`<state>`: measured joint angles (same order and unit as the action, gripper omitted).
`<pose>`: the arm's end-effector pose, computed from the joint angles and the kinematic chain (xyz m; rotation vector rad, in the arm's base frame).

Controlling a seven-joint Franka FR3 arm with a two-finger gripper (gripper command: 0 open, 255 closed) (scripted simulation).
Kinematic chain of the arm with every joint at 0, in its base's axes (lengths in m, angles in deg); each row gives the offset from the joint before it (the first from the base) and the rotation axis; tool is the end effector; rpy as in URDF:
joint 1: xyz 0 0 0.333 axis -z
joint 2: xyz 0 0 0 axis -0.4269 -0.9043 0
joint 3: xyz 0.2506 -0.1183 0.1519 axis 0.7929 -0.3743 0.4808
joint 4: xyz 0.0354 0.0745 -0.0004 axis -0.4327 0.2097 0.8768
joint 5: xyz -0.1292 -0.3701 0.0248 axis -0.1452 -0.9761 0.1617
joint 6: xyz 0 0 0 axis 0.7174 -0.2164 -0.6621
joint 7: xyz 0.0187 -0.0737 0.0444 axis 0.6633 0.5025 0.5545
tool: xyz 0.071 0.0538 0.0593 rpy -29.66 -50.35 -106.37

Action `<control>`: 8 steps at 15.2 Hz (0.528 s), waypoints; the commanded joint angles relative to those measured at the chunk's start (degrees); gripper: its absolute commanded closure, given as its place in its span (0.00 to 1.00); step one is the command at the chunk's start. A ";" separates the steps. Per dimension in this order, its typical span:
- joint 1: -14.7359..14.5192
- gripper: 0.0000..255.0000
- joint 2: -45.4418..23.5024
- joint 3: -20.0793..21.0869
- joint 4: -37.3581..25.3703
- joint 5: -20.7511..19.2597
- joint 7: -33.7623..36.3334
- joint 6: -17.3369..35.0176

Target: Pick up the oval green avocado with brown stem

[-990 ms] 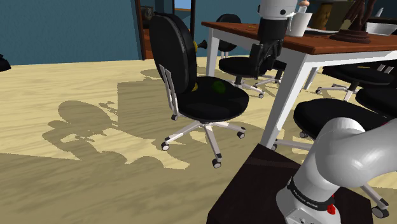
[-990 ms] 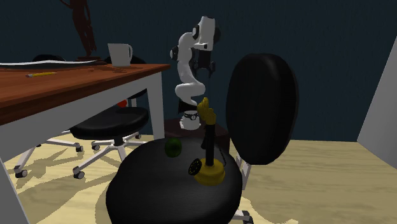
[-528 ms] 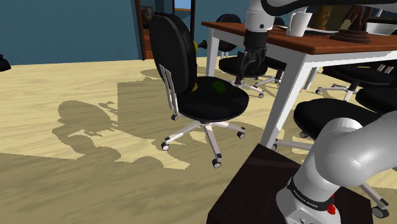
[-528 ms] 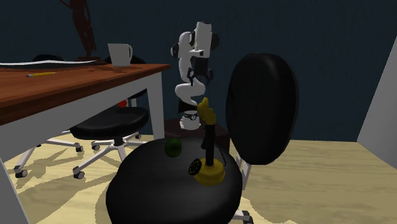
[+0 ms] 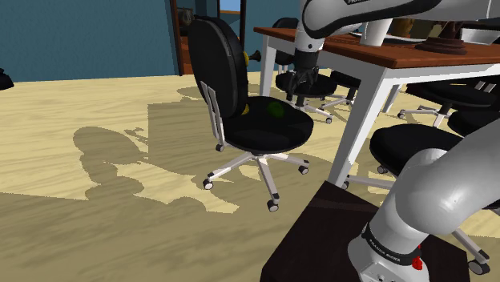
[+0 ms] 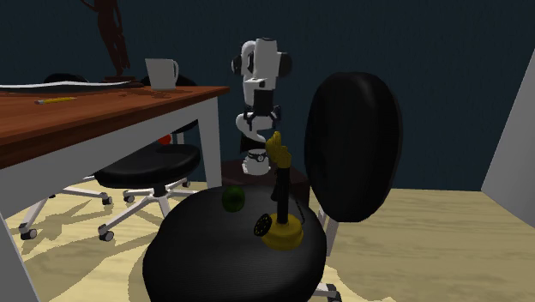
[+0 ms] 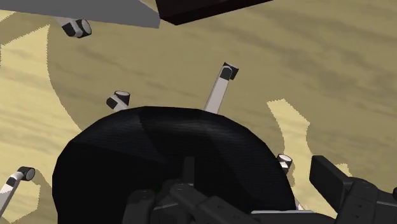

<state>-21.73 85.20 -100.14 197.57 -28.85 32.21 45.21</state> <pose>0.4169 -0.1247 0.5447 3.0509 -0.3453 0.0522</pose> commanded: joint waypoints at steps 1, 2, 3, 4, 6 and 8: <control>0.18 0.00 -3.72 -1.17 -1.55 0.43 -0.79 2.67; 0.30 0.00 -5.63 -1.83 -2.50 0.72 -1.35 3.84; 0.44 0.00 -7.56 -2.48 -3.51 1.08 -1.94 4.97; 0.58 0.00 -9.52 -3.09 -4.60 1.51 -2.56 6.04; 0.89 0.00 -13.52 -4.27 -6.99 2.58 -3.87 8.00; 1.25 0.00 -17.61 -5.36 -9.68 3.92 -5.28 9.70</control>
<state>-20.60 69.80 -105.01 189.35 -25.63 27.55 53.99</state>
